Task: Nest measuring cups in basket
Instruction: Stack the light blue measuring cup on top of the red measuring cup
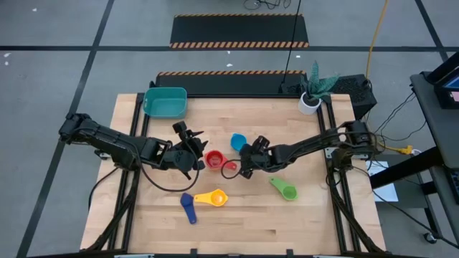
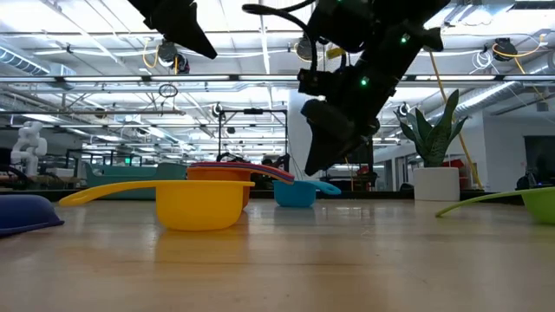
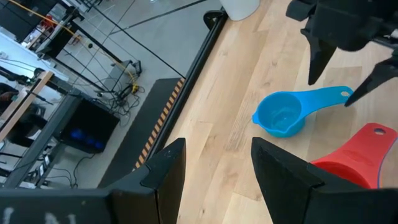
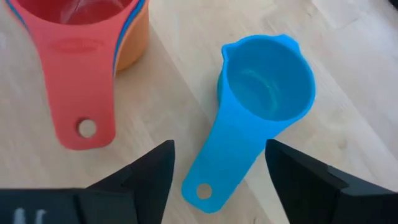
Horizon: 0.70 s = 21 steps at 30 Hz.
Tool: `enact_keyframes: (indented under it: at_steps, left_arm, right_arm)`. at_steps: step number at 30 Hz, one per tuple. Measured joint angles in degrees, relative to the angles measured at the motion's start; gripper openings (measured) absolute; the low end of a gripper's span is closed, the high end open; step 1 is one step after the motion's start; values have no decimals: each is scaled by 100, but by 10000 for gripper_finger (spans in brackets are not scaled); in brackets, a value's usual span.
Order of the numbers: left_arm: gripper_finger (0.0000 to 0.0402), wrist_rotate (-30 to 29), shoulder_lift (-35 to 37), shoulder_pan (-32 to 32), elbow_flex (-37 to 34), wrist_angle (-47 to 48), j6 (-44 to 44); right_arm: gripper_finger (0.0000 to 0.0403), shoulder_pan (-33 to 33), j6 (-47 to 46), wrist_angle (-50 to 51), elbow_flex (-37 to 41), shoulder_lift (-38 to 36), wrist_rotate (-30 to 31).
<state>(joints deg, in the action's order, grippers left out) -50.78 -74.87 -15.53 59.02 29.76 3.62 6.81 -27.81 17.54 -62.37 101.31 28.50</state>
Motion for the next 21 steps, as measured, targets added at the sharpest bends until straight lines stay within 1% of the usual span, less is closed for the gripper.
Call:
enact_keyframes:
  at_steps: [5, 8, 12, 16, 21]
  left_arm:
    - [186, 0, 2, 0, 0, 0, 2]
    - [186, 0, 2, 0, 0, 0, 2]
    - [186, 0, 1, 0, 0, -2, 4]
    - [186, 0, 2, 0, 0, -2, 13]
    - [186, 0, 0, 0, 0, -2, 11]
  right_arm:
    - [303, -12, -1, -126, 2, 86, 27]
    - [320, -32, -2, -177, 0, 84, 18]
    - [323, -85, -30, -192, 21, 84, 4]
    - [317, -217, -151, -347, 341, 84, -47]
    - [315, -465, -196, -562, 679, 84, -487]
